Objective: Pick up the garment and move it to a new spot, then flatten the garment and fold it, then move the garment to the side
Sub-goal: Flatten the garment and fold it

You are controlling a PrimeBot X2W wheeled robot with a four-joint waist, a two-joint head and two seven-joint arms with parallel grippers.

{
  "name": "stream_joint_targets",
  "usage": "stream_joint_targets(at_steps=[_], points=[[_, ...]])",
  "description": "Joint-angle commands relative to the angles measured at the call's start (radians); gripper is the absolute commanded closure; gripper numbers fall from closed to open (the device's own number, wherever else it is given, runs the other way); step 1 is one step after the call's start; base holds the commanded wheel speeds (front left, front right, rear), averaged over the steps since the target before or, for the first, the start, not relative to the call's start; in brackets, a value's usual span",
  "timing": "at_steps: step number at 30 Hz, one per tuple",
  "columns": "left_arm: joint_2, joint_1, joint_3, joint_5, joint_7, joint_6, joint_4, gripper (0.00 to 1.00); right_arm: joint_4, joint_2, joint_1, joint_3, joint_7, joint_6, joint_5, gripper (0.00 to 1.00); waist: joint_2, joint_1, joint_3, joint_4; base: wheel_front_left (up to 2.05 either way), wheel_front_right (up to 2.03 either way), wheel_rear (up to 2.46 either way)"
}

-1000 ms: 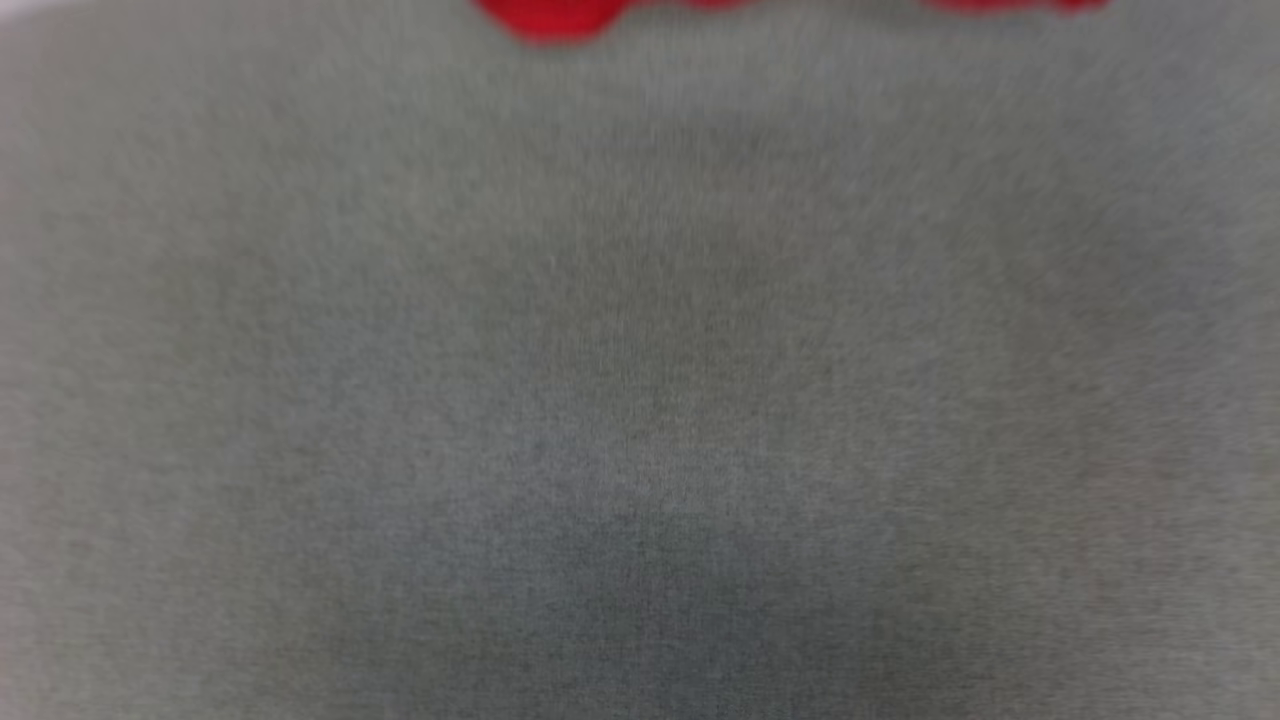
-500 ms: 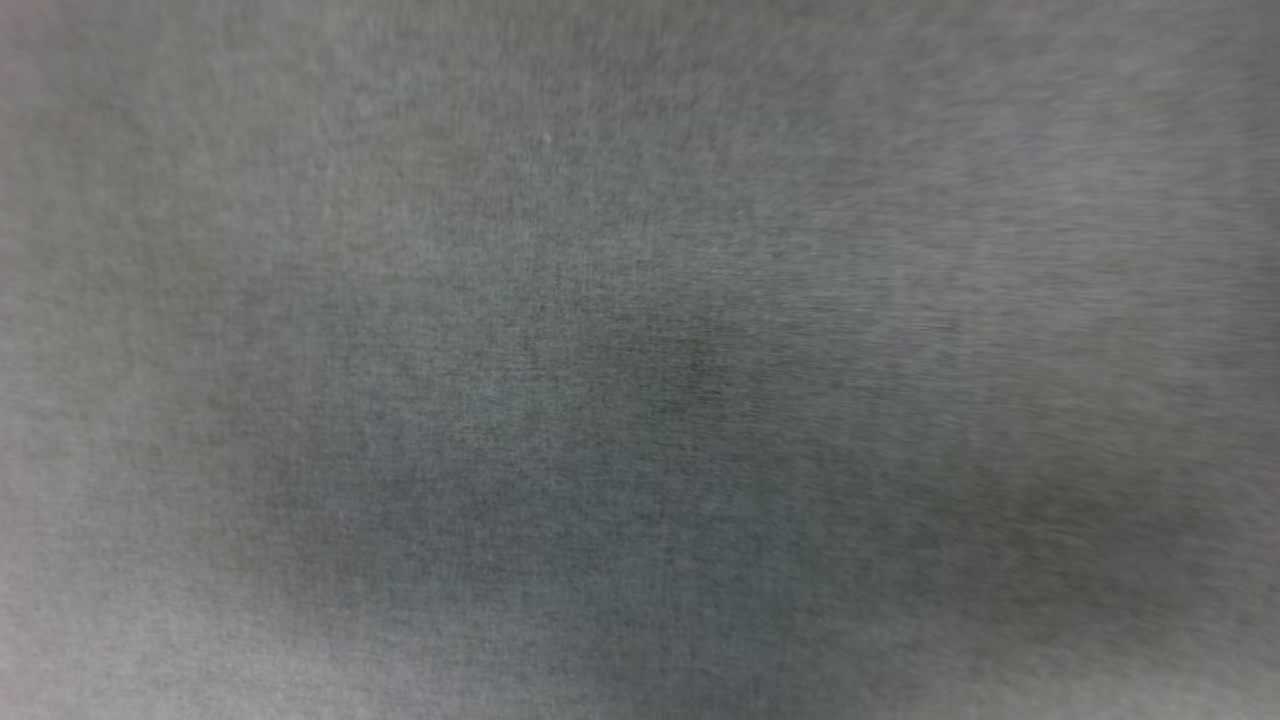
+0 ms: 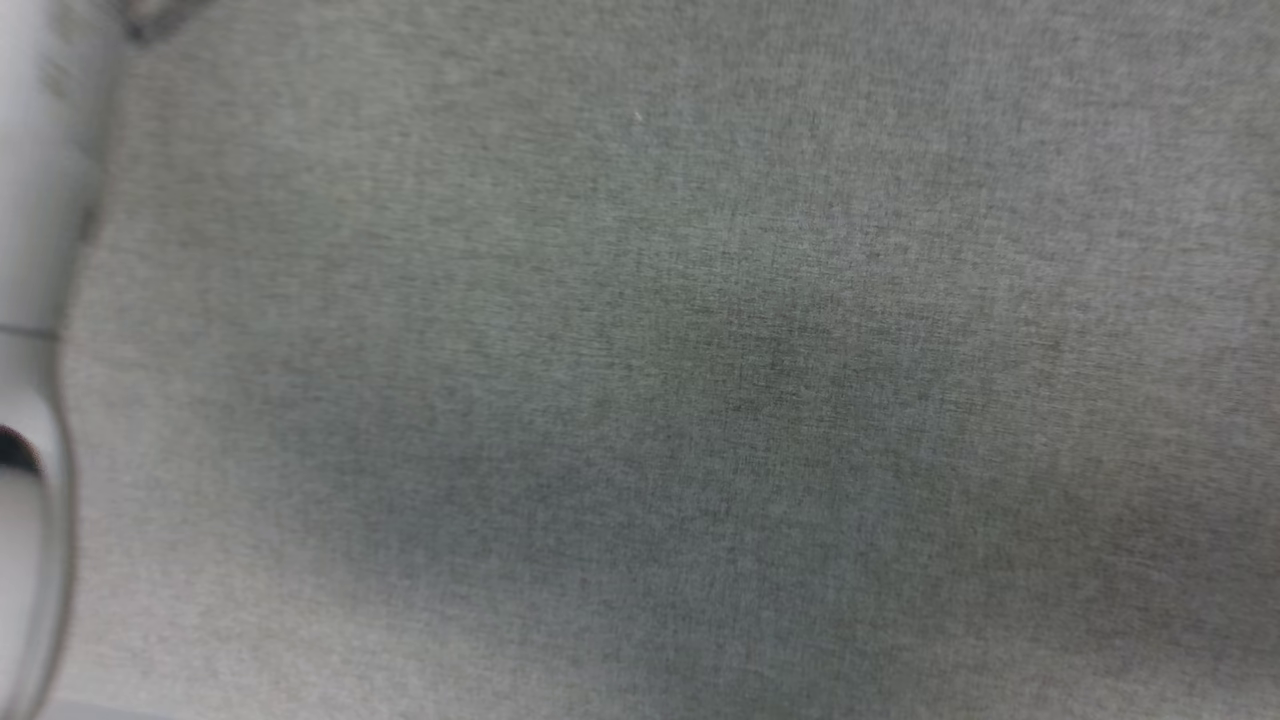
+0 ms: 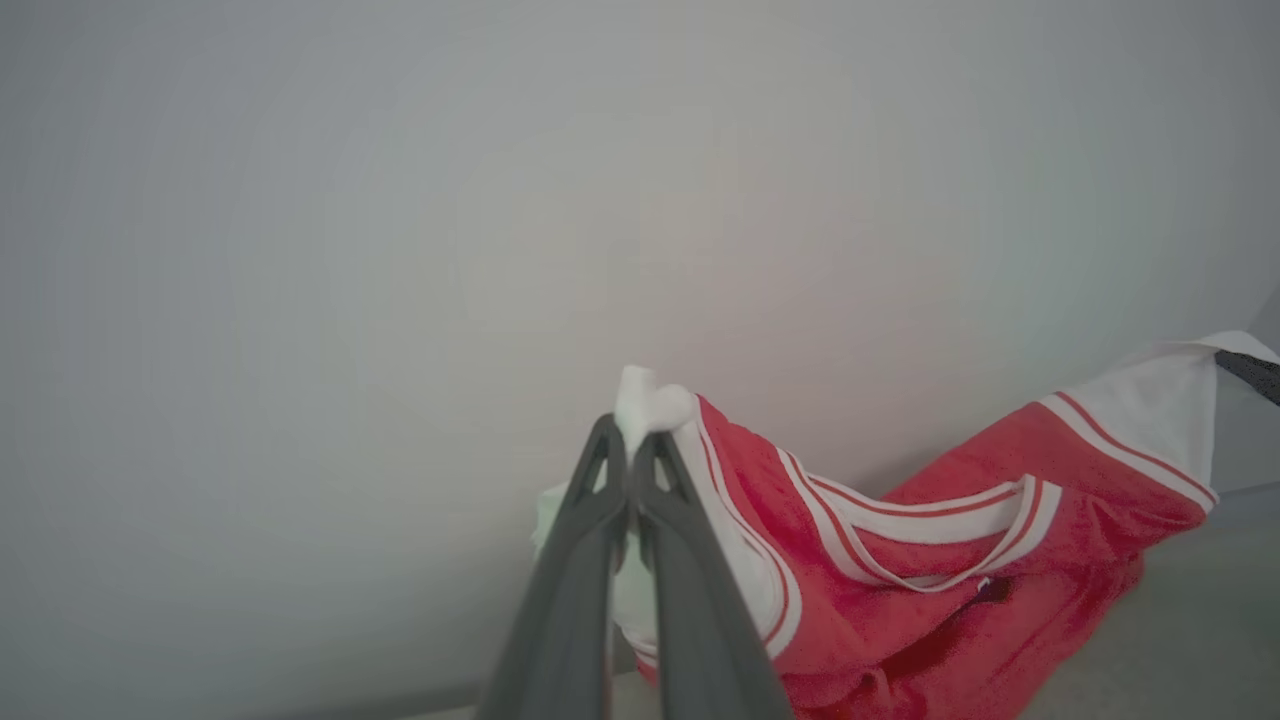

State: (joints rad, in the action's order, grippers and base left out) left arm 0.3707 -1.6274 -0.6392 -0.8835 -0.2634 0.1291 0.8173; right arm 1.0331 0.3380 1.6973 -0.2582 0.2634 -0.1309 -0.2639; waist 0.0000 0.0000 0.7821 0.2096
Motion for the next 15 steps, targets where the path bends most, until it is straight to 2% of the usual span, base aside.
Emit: stream_joint_targets(at_steps=[1, 6, 15], points=[[-0.003, 0.025, -0.014, -0.02, 0.003, 0.003, 0.002, 1.0, 0.003, 0.002, -0.026, -0.003, 0.001, 0.0, -0.036, 1.0, 0.0, 0.0, -0.07, -0.009, 0.0, 0.0, 0.0], [0.014, 0.114, -0.104, -0.149, 0.04, 0.003, -0.015, 1.0, -0.035, 0.046, -0.142, -0.095, -0.025, 0.0, -0.185, 1.0, 0.0, 0.0, -0.178, -0.018, 0.0, 0.0, 0.0], [0.113, 0.318, -0.24, -0.298, 0.064, 0.003, -0.148, 1.0, -0.258, 0.219, -0.461, -0.224, -0.114, 0.0, -0.47, 1.0, 0.0, 0.0, -0.372, -0.033, 0.0, 0.0, 0.0]])
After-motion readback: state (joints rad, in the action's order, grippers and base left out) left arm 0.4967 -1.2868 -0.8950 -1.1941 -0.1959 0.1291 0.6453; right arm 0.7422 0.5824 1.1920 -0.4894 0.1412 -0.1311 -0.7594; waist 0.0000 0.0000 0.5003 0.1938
